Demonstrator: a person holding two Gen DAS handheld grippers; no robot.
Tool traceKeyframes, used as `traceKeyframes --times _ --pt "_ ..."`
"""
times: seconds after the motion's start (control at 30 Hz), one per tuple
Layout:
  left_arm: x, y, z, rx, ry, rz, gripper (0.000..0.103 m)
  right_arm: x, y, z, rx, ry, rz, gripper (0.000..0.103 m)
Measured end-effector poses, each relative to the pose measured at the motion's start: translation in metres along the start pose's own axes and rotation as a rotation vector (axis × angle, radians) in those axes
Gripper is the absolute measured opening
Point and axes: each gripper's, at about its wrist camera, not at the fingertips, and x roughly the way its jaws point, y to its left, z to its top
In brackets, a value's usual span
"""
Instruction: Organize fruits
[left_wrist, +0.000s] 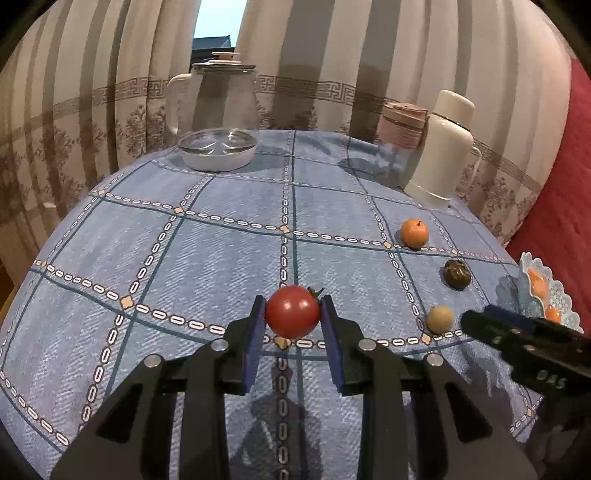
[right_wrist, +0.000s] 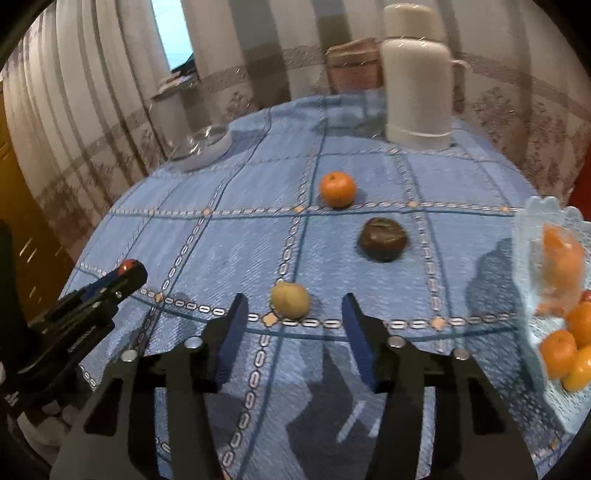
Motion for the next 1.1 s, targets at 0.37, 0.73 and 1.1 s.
traceKeyframes --times 0.37,0.73,1.1 --pt "-0.001 0.004 0.0 -0.027 -0.001 0.004 0.03 0.037 0.003 0.005 -0.027 0.076 -0.06 0.033" --pt "-0.001 0.005 0.0 -0.032 0.001 0.003 0.03 0.043 0.012 0.004 -0.084 0.076 -0.102 0.029" --pt "-0.001 0.005 0.0 -0.036 0.0 0.007 0.03 0.038 0.01 0.002 -0.063 0.061 -0.099 0.029"
